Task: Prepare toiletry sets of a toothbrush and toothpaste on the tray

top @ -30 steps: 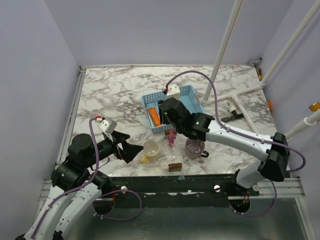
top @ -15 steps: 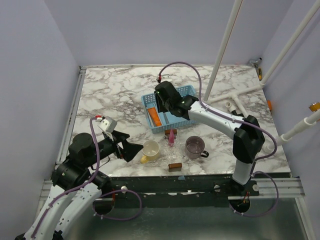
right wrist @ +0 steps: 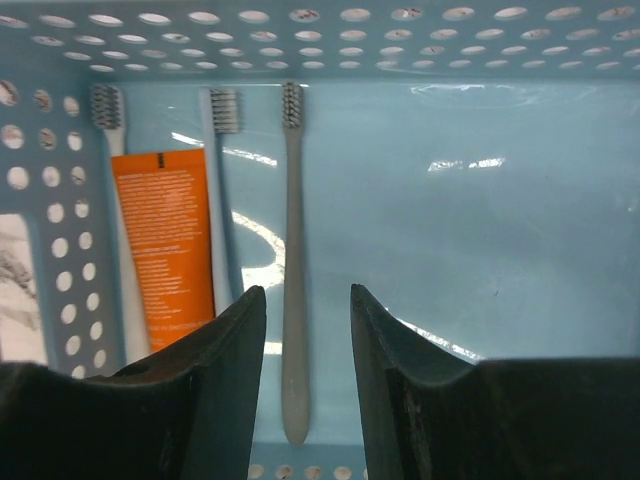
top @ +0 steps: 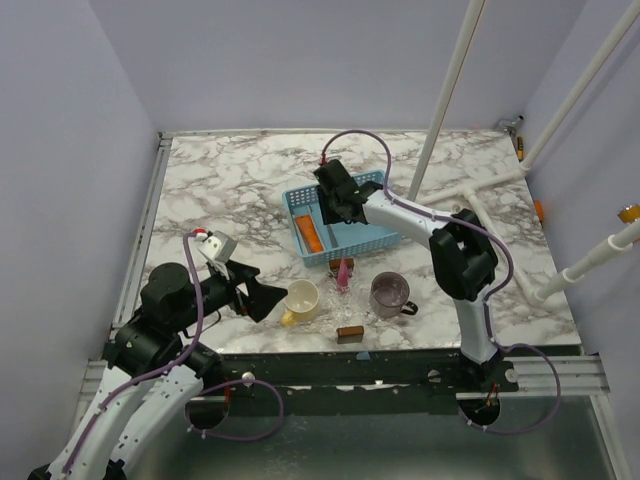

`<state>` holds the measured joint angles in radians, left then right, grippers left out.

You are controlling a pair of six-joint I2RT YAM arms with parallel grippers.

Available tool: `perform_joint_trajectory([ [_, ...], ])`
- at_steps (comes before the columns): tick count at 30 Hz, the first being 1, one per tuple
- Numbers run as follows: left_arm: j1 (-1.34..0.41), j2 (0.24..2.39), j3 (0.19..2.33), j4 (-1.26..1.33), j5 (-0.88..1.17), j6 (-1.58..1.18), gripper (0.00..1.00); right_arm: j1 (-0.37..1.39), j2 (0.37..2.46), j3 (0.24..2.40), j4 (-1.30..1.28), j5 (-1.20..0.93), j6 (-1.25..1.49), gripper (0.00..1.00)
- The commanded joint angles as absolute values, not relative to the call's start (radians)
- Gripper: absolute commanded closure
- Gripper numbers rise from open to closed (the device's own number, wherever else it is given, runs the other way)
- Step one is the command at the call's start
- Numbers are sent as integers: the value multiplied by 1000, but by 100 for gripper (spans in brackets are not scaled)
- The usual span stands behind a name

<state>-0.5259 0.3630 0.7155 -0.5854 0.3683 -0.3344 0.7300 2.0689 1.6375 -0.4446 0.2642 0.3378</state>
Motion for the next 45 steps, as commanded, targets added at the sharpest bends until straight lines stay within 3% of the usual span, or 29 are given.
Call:
perform_joint_trajectory([
  [1,-529,380,710,-589,344,-319,1,722,2122,1674,-479,222,317,57],
  [28,-529,377,712,-592,337,-318,1,723,2230,1678,-525,196,288,58],
  [35,-529,375,712,-592,337,-316,1,722,2244,1680,-543,225,276,73],
  [40,-529,375,712,-592,339,-316,1,722,2247,1670,-543,233,289,99],
  [45,-529,375,712,-592,337,-316,1,722,2211,1642,-502,227,303,99],
])
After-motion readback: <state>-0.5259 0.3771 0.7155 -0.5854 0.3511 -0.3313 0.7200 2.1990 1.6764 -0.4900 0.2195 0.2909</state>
